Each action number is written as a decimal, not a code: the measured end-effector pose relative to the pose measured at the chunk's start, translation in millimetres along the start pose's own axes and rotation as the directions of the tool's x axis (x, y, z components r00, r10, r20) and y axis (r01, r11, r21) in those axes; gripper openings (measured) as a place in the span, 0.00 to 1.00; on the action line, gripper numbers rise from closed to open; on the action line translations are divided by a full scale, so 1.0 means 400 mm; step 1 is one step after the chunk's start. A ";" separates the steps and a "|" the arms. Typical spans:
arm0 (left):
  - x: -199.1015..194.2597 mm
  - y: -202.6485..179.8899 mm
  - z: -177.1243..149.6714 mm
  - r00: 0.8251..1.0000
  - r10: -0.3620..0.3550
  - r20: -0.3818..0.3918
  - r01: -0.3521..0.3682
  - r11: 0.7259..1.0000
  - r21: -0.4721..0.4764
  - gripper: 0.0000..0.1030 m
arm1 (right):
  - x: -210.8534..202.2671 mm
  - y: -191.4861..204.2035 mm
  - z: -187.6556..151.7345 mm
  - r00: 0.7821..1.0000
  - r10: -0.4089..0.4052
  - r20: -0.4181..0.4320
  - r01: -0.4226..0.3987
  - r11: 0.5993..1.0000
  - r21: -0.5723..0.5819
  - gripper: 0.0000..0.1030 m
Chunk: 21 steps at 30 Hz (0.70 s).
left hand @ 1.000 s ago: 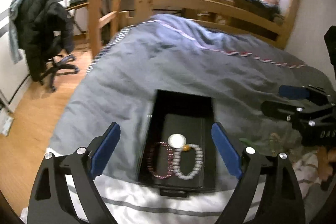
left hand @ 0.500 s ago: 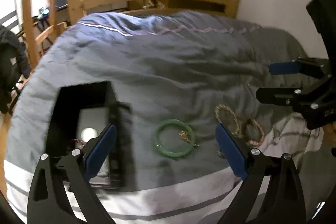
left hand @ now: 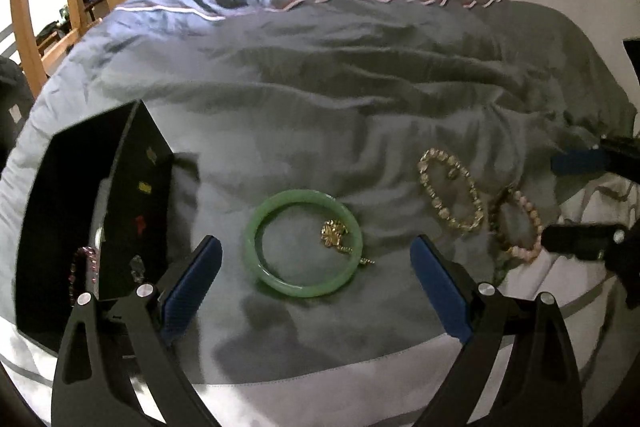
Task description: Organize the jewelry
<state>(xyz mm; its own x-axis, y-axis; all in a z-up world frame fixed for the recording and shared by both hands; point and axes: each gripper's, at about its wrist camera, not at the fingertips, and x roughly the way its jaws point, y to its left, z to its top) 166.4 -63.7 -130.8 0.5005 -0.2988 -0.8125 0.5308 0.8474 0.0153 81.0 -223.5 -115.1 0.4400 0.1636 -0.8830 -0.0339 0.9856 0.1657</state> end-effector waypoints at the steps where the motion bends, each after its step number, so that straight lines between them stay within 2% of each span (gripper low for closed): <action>1: 0.009 0.000 -0.002 1.000 0.002 -0.009 -0.002 1.000 0.002 0.91 | 0.012 -0.004 -0.007 1.000 0.008 -0.007 -0.008 1.000 0.008 0.88; 9: 0.053 -0.006 -0.011 0.998 -0.004 -0.056 0.005 1.000 0.021 0.91 | 0.066 -0.008 -0.032 1.000 -0.004 -0.022 0.004 1.000 0.002 0.88; 15: 0.083 0.022 -0.012 0.996 -0.013 -0.089 0.011 1.000 -0.022 0.90 | 0.116 0.017 -0.035 0.996 -0.073 -0.053 0.069 0.995 -0.067 0.88; 17: 0.093 0.020 -0.012 0.995 -0.004 -0.101 0.003 1.000 -0.013 0.87 | 0.121 0.020 -0.035 0.995 -0.093 -0.048 0.089 0.993 -0.071 0.79; 19: 0.094 0.020 -0.012 0.995 -0.001 -0.103 0.000 1.000 -0.010 0.82 | 0.119 0.015 -0.034 0.994 -0.104 -0.044 0.101 0.993 -0.058 0.61; 20: 0.092 0.020 -0.011 0.995 0.002 -0.102 -0.003 1.000 -0.010 0.76 | 0.116 0.011 -0.033 0.994 -0.104 -0.041 0.102 0.994 -0.049 0.56; 21: 0.091 0.025 -0.009 0.995 0.000 -0.102 -0.001 1.000 -0.016 0.73 | 0.110 0.006 -0.031 0.994 -0.106 -0.035 0.105 0.994 -0.043 0.46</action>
<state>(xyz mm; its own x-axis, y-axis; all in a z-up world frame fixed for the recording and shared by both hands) 187.4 -64.7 -162.4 0.4280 -0.2526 -0.8677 0.5190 0.8548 0.0072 89.1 -213.5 -158.9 0.4092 0.0592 -0.9105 -0.0259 0.9982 0.0532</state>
